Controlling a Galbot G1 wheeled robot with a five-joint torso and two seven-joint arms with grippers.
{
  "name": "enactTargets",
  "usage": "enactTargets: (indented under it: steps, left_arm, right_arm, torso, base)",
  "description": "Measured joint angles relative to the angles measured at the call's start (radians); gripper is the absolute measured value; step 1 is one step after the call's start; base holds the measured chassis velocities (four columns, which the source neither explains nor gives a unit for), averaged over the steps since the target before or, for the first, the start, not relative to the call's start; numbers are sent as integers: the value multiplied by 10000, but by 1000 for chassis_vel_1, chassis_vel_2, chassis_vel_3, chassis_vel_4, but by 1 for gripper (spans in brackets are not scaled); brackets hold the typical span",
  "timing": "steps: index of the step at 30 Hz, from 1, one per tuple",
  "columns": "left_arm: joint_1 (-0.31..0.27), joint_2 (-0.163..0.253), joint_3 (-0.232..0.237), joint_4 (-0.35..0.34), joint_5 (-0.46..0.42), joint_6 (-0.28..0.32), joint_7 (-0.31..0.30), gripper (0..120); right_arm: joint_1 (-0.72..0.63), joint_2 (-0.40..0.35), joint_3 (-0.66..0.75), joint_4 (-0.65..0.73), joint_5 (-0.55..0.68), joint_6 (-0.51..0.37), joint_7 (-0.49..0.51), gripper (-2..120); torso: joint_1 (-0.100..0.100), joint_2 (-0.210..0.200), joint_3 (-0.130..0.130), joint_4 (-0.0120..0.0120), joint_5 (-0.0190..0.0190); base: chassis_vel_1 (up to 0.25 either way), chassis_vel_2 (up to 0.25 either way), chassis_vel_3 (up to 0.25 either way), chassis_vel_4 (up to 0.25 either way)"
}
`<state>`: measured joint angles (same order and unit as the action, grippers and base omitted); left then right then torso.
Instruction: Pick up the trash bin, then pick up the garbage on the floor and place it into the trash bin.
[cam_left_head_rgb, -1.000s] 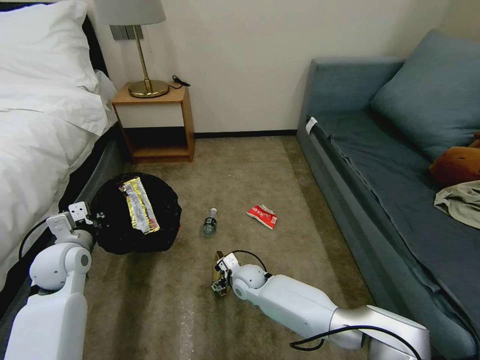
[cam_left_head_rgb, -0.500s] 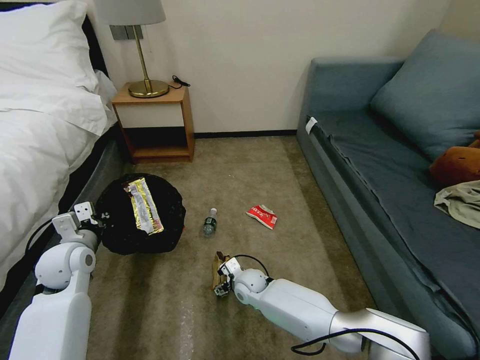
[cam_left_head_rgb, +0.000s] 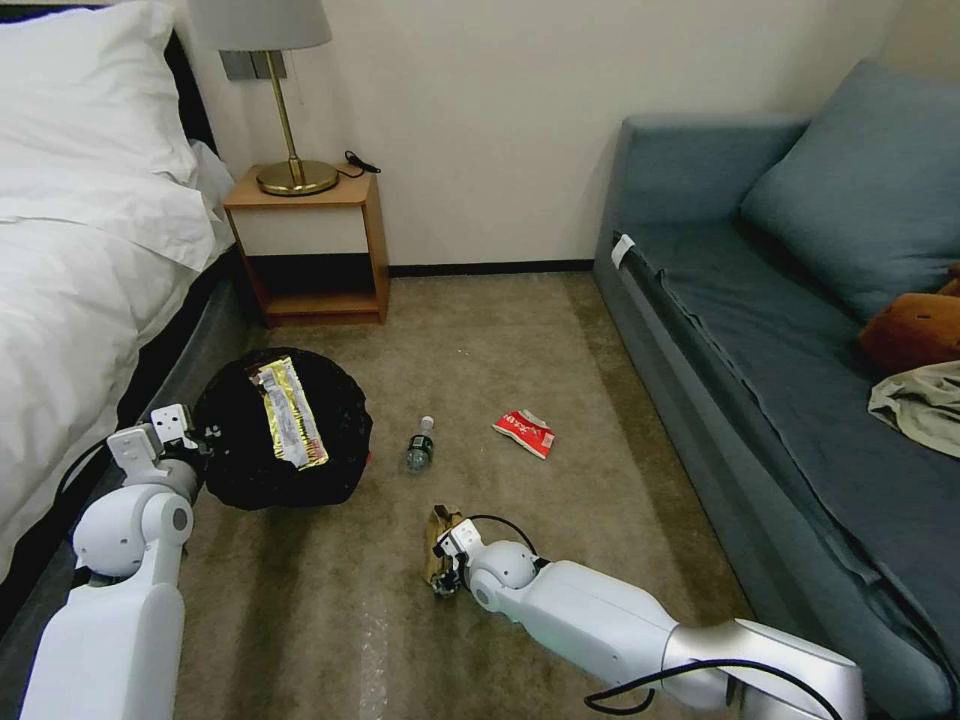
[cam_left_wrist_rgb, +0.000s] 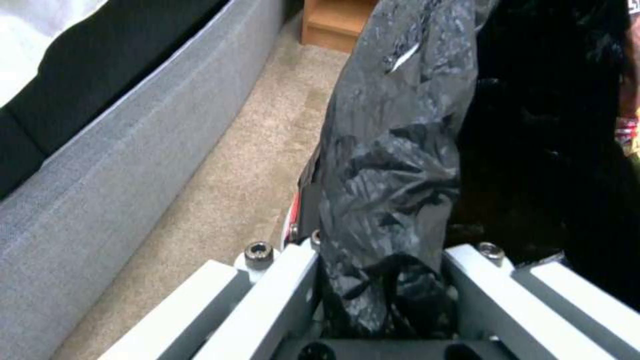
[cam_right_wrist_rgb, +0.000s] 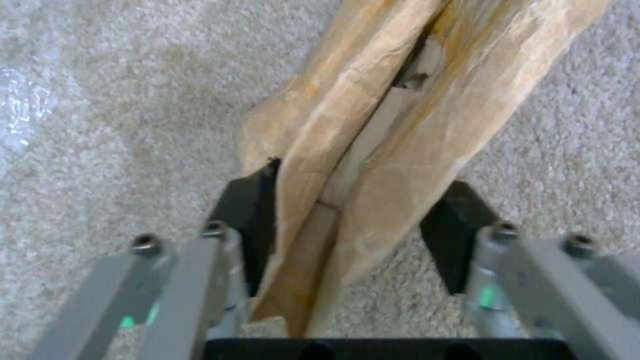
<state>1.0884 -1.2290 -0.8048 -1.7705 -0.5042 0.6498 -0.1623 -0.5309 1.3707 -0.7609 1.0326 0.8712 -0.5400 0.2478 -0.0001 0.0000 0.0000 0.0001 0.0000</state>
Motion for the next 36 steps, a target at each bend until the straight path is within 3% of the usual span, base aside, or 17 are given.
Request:
enactTargets:
  steps: [14,36]
  left_arm:
    - [39,-6,-81,54,-20,-30,53,2]
    - [-6,234,-239,660,43,-161,181,2]
  right_arm:
    - [18,38,143,67,-26,109,42,1]
    - [376,-221,1416,641,-11,231,88,0]
  torso:
    - [0,0,0,-2,0]
    - [1,0,0,0,0]
  base:
    - [0,0,0,0]
    - [0,0,0,0]
